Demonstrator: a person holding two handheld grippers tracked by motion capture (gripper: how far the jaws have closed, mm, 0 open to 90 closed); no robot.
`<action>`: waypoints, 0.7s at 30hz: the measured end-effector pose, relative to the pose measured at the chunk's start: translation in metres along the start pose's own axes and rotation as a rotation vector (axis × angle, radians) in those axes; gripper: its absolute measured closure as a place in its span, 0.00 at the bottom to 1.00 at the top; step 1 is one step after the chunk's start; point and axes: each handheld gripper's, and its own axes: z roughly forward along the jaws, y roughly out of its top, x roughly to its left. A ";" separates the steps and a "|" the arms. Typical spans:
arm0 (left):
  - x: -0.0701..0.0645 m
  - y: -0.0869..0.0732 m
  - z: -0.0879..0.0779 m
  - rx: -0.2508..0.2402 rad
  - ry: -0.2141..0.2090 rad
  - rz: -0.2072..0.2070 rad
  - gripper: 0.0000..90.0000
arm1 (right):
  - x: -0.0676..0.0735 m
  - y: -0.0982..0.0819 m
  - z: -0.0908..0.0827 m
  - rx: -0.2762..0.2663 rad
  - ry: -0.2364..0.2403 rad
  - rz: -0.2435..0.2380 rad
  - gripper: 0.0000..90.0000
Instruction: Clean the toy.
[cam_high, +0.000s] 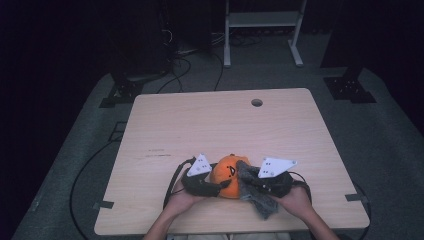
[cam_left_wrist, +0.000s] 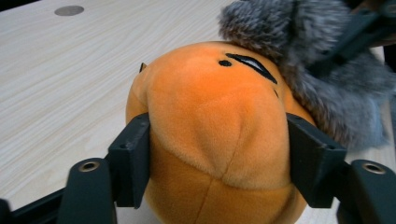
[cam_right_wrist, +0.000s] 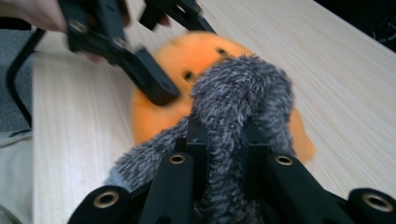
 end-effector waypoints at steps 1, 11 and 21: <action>0.000 -0.001 0.001 -0.008 -0.005 -0.003 0.34 | -0.005 -0.005 0.000 0.010 -0.003 0.029 0.86; 0.014 -0.003 0.002 -0.005 -0.028 -0.150 0.14 | -0.012 -0.006 0.003 0.015 -0.011 0.040 0.86; -0.004 0.004 0.003 -0.003 0.006 -0.005 0.31 | 0.002 0.006 0.003 -0.021 0.057 -0.024 0.87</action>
